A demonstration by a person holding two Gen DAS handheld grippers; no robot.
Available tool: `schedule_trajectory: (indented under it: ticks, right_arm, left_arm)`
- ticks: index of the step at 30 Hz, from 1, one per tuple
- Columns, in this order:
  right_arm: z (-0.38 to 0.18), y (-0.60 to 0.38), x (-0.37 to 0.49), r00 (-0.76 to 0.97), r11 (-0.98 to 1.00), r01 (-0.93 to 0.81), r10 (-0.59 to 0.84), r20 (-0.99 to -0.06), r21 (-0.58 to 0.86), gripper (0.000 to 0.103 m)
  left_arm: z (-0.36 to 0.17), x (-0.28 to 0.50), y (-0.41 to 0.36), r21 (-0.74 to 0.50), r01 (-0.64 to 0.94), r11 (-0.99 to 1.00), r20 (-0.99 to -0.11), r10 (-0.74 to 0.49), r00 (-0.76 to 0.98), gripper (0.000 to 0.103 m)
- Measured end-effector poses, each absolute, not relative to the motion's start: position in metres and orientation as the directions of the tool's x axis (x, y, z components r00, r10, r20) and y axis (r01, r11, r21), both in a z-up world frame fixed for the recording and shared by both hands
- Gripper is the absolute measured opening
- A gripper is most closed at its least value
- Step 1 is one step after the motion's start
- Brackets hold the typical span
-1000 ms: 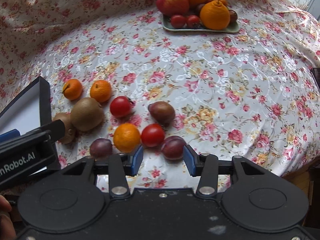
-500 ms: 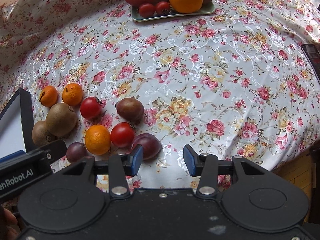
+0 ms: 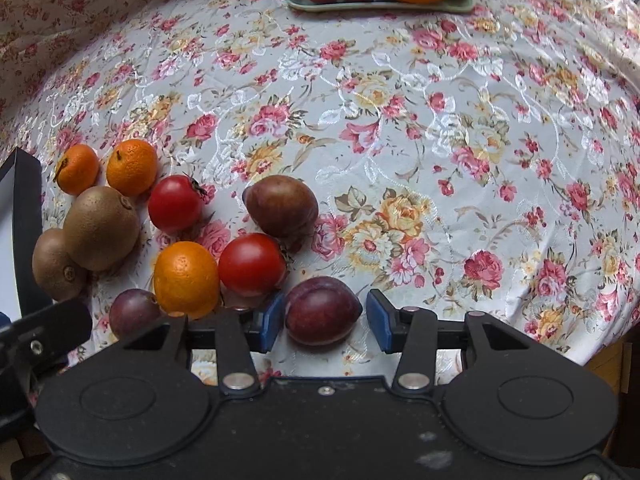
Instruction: Organize fruits
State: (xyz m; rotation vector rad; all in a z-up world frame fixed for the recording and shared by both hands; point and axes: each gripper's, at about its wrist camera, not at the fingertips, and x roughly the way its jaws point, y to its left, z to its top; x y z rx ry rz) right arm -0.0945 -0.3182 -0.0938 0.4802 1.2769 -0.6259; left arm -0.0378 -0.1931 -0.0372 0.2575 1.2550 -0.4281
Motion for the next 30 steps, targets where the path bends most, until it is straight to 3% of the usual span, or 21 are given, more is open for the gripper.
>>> schedule_trajectory:
  ticks: [4,9,30]
  right_arm:
    - [-0.098,-0.301,-0.093,0.177,0.788,0.611,-0.236,-0.955,-0.081,0.059]
    - [-0.104,-0.311,-0.102,0.152,0.735,0.674,-0.246,-0.957,-0.082,0.09]
    - [-0.103,-0.309,-0.126,0.267,0.823,0.568,-0.226,-0.937,-0.037,0.1]
  left_arm:
    - [-0.038,-0.037,-0.193,-0.051,0.442,0.895,-0.955,-0.174,0.241,0.088]
    - [-0.038,-0.036,-0.192,-0.053,0.438,0.898,-0.956,-0.173,0.238,0.088]
    - [-0.04,-0.039,-0.185,-0.015,0.453,0.891,-0.956,-0.146,0.256,0.088]
